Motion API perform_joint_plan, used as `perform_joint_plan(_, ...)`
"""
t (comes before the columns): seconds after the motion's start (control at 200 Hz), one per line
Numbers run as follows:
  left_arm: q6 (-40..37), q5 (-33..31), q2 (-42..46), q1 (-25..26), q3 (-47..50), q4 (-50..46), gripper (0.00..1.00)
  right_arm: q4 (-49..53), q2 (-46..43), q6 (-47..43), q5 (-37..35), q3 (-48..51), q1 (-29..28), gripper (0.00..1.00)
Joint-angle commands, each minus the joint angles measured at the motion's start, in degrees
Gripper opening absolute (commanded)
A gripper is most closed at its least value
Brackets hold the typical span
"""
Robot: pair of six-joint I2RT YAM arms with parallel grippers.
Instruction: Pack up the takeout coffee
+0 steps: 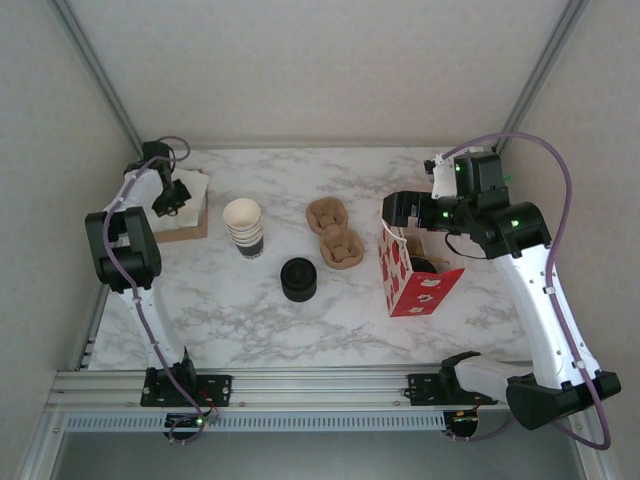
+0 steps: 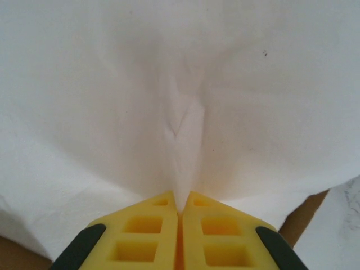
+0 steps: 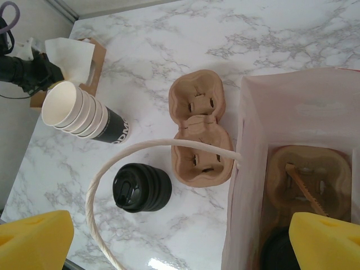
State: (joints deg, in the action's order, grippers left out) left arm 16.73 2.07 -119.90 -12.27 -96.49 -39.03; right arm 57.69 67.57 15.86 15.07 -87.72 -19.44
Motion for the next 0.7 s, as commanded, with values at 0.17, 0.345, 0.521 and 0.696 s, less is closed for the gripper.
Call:
perform_joint_plan(0.17, -0.3, -1.3, 4.4, -0.6, -3.9, -3.2, 0.1, 0.3, -1.2, 0.1, 0.3, 0.3, -0.5, 0.99)
perform_joint_plan(0.345, -0.6, -0.9, 5.2, -0.7, -5.2, -4.2, 0.04, 0.1, -1.2, 0.2, 0.5, 0.5, -0.6, 0.99)
perform_joint_plan(0.521, -0.7, 0.0, 3.9, -0.7, -4.7, -4.1, 0.07, 0.0, -1.3, 0.3, 0.5, 0.7, -0.6, 0.99)
perform_joint_plan(0.696, -0.6, 1.9, 2.5, -0.7, -3.0, -2.4, 0.12, 0.1, -1.3, 0.2, 0.3, 0.6, -0.6, 0.99)
